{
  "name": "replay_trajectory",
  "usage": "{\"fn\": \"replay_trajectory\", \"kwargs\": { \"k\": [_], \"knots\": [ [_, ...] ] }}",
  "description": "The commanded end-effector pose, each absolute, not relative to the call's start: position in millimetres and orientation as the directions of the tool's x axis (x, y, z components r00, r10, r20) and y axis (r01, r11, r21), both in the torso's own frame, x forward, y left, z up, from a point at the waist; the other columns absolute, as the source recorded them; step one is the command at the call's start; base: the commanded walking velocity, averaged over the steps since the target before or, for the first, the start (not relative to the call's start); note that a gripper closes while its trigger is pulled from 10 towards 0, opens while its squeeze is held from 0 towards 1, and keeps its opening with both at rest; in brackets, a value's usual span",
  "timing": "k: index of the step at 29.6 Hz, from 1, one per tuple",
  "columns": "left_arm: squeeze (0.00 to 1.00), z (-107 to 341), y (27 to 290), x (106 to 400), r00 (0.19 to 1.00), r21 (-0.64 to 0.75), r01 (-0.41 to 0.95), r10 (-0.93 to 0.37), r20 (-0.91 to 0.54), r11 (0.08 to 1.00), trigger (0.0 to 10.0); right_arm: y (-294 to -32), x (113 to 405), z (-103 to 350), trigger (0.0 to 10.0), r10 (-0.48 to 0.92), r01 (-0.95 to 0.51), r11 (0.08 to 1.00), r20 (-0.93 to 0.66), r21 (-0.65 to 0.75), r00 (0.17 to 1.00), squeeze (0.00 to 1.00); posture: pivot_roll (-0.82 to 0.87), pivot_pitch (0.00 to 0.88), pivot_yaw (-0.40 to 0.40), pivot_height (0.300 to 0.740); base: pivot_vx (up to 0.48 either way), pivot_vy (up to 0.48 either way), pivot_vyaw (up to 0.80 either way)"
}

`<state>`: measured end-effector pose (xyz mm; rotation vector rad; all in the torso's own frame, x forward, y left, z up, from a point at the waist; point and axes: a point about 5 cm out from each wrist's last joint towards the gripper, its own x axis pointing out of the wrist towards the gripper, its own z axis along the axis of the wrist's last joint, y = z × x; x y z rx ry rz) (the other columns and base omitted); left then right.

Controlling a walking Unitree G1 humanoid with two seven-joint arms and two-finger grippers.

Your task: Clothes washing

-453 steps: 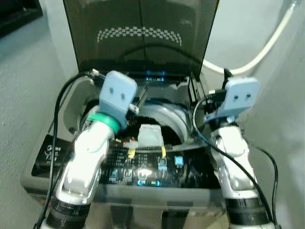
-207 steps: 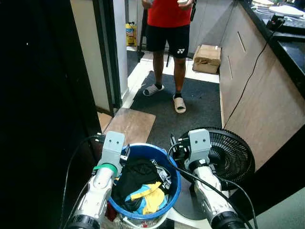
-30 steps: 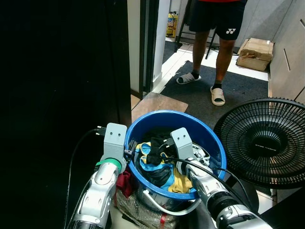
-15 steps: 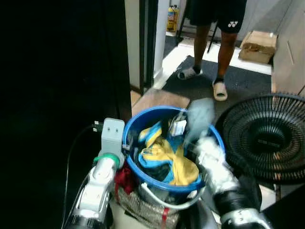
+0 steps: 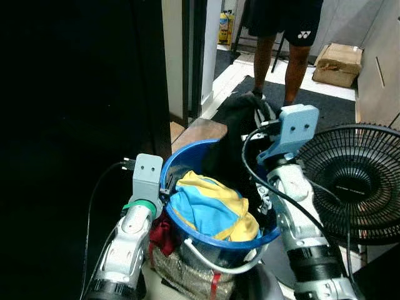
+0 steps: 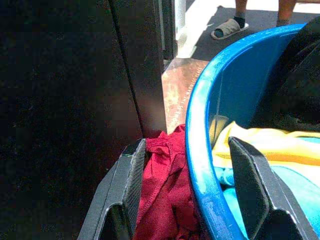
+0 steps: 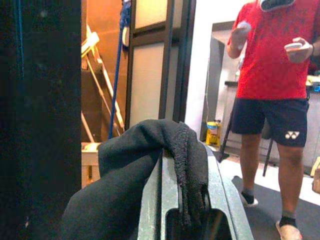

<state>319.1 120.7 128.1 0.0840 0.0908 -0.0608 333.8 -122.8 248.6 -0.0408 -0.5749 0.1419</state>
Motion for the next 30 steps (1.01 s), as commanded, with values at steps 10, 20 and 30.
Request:
{"fn": "replay_trajectory", "kwargs": {
  "k": [10, 20, 30],
  "knots": [
    [0.00, 173.1, 136.5, 313.3, 0.992, 0.136, 0.081, -0.094, 0.090, 0.987, 10.0, -132.2, 323.3, 217.8, 10.0, 0.118, -0.118, 0.993, 0.413, -0.027, 0.903, 0.00, 0.13, 0.039, 0.014, 0.505, 0.000, 0.000, 0.00],
    [0.00, 200.6, 140.0, 319.8, 0.978, 0.178, 0.084, -0.115, 0.175, 0.980, 10.0, -140.3, 326.8, 212.8, 10.0, 0.075, -0.078, 0.997, 0.375, -0.006, 0.924, 0.00, 0.13, 0.030, 0.019, 0.525, 0.000, 0.000, 0.00],
    [0.00, 200.0, 135.3, 316.0, 0.977, 0.173, 0.102, -0.131, 0.167, 0.980, 10.0, -138.8, 326.4, 212.8, 10.0, 0.082, -0.081, 0.997, 0.363, -0.016, 0.928, 0.00, 0.13, 0.023, 0.016, 0.560, 0.000, 0.000, 0.00]
  ]
}}
